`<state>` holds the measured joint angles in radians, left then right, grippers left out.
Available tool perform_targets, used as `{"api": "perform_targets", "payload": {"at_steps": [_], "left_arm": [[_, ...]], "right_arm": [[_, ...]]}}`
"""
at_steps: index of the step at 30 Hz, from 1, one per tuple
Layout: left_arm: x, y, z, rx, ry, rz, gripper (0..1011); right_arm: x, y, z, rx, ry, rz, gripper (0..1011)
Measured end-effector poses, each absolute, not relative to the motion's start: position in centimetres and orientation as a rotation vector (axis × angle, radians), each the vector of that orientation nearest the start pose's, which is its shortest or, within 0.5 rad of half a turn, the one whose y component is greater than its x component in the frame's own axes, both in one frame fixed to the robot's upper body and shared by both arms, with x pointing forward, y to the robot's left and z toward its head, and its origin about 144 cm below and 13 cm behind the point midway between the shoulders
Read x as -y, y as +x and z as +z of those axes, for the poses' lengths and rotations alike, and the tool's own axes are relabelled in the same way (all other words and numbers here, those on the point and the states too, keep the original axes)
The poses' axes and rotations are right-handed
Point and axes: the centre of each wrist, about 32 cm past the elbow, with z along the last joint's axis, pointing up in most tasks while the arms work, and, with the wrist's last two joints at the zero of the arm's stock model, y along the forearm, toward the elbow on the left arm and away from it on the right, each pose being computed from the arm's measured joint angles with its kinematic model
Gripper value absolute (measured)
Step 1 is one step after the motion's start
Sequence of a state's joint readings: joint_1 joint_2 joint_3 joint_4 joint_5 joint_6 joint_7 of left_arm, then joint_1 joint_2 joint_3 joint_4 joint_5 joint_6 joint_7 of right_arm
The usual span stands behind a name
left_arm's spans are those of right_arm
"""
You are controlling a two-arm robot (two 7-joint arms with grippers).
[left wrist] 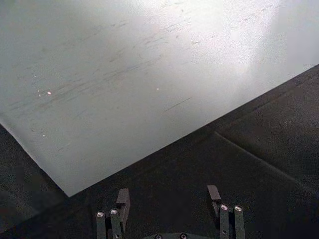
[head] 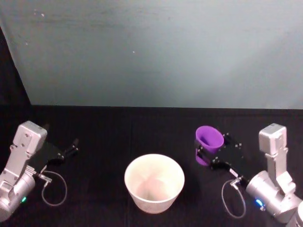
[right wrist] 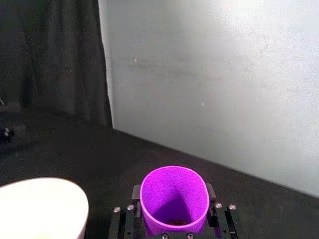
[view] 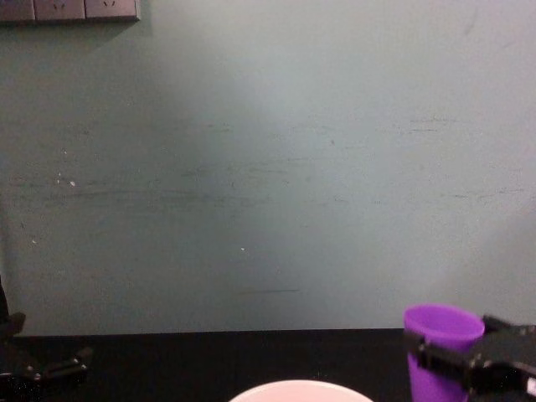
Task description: Pick up the cup and pour the mung beans from the cup into the bowl.
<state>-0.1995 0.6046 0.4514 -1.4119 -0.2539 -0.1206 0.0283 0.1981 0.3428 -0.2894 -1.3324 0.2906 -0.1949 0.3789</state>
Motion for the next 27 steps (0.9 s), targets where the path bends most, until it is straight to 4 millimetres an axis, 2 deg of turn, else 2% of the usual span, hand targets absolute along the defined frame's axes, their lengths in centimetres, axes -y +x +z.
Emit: {"api": "perform_targets", "payload": {"at_steps": [1, 4, 5, 10, 12, 15, 27], "left_arm": [[-31.0, 48.9, 114.0, 0.285, 0.304, 1.248, 1003], [-31.0, 48.9, 114.0, 0.285, 0.304, 1.248, 1003], [-31.0, 48.9, 114.0, 0.285, 0.304, 1.248, 1004], [-31.0, 48.9, 114.0, 0.285, 0.304, 1.248, 1004], [-31.0, 48.9, 114.0, 0.285, 0.304, 1.248, 1003], [-31.0, 48.9, 114.0, 0.285, 0.304, 1.248, 1004], [-31.0, 48.9, 114.0, 0.285, 0.304, 1.248, 1003]], "right_arm": [[26.8, 50.4, 112.8, 0.116, -0.029, -0.991, 723], [27.2, 50.1, 114.9, 0.136, -0.015, -0.982, 723], [27.2, 50.1, 114.9, 0.136, -0.015, -0.982, 723], [27.6, 49.4, 118.6, 0.158, -0.013, -0.96, 723], [27.6, 49.3, 119.0, 0.159, -0.015, -0.957, 723], [27.6, 48.8, 121.3, 0.163, -0.034, -0.939, 723], [27.9, 48.1, 126.0, 0.159, -0.054, -0.916, 723]]}}
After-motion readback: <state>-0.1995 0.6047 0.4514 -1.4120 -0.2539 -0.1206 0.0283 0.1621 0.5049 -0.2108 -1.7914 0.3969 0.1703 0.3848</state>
